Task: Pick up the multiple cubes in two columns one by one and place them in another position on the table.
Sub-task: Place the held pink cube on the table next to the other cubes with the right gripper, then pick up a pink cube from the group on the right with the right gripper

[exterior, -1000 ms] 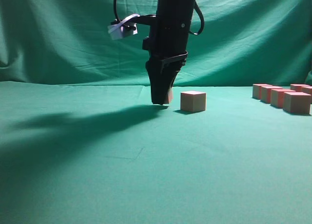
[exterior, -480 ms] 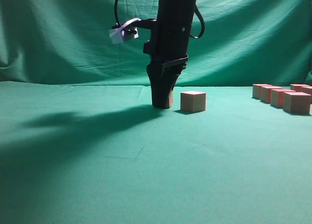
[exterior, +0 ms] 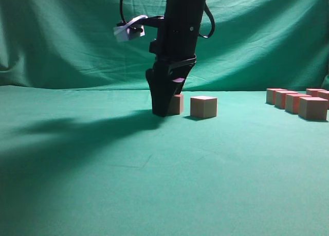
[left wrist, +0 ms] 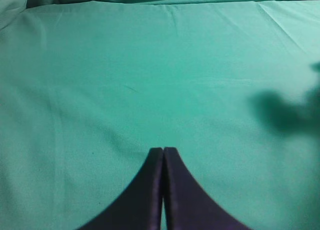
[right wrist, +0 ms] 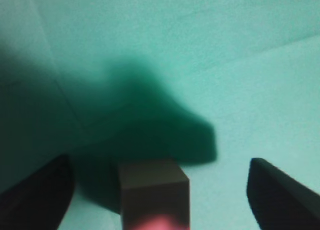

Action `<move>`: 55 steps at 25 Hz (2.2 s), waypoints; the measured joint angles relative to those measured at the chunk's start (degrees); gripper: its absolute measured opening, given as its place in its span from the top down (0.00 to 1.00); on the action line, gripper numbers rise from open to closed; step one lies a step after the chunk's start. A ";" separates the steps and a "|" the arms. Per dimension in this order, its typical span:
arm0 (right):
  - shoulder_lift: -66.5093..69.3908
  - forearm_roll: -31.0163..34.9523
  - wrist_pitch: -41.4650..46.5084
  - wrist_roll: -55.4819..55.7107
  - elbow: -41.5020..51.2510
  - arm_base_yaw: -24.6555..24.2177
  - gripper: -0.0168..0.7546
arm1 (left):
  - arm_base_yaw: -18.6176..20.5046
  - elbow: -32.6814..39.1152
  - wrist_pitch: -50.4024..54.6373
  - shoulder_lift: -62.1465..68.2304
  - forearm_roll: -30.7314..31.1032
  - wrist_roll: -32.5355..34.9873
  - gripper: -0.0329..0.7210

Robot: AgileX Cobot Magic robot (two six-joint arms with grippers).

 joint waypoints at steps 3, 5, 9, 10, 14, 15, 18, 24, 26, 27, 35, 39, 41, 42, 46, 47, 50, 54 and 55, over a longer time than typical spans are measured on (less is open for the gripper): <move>-1.37 0.12 0.84 0.41 0.11 0.00 0.09 | 0.00 0.00 0.00 0.00 0.00 0.00 0.96; -3.78 0.12 1.45 2.00 0.30 0.00 0.11 | 0.00 0.00 0.00 0.00 0.00 0.00 0.96; -11.81 0.12 4.86 9.01 0.30 0.00 0.17 | 0.00 0.00 0.00 0.00 0.00 0.00 0.96; -14.09 0.12 6.01 11.76 0.30 0.00 0.16 | 0.00 0.00 0.00 0.00 0.00 0.00 0.96; -22.01 -0.63 11.38 23.36 0.30 0.00 0.16 | 0.00 0.00 0.00 0.00 0.00 0.00 0.96; -23.64 -1.76 13.49 26.36 0.30 0.00 0.22 | 0.00 0.00 0.00 0.00 0.00 0.00 0.96; -26.63 -9.58 17.27 38.81 0.30 -0.13 0.23 | 0.00 0.00 0.00 0.00 0.00 0.00 0.96; -27.85 -15.49 17.85 50.49 1.15 -4.74 0.29 | 0.00 0.00 0.00 0.00 0.00 0.00 0.96; -28.22 -14.62 17.85 51.01 2.95 -6.39 0.29 | 0.00 0.00 0.00 0.00 0.00 0.00 0.96; -28.62 -14.40 17.85 51.00 4.46 -7.08 0.29 | 0.00 0.00 0.00 0.00 0.00 0.00 0.96; -31.65 -14.29 17.40 56.62 22.83 -11.30 0.29 | 0.00 0.00 0.00 0.00 0.00 0.00 0.96; -31.65 -13.49 12.89 59.97 30.41 -12.84 0.29 | 0.00 0.00 0.00 0.00 0.00 0.00 0.96; -31.65 -12.94 9.63 61.36 32.48 -14.01 0.29 | 0.00 0.00 0.00 0.00 0.00 0.00 0.96; -31.65 -12.39 8.02 62.16 33.11 -14.74 0.29 | 0.00 0.00 0.00 0.00 0.00 0.00 0.96; -31.16 -8.63 2.21 63.00 33.77 -19.43 0.29 | 0.00 0.00 0.00 0.00 0.00 0.00 0.96; -30.58 -7.61 1.17 62.42 33.77 -20.60 0.29 | 0.00 0.00 0.00 0.00 0.00 0.00 0.96; -28.33 -5.43 -0.61 59.88 33.77 -22.79 0.29 | 0.00 0.00 0.00 0.00 0.00 0.00 0.96; -24.85 -4.12 -3.01 57.53 33.89 -23.07 0.29 | 0.00 0.00 0.00 0.00 0.00 0.00 0.96; -24.14 -4.04 -3.69 57.41 33.89 -23.07 0.29 | 0.00 0.00 0.00 0.00 0.00 0.00 0.96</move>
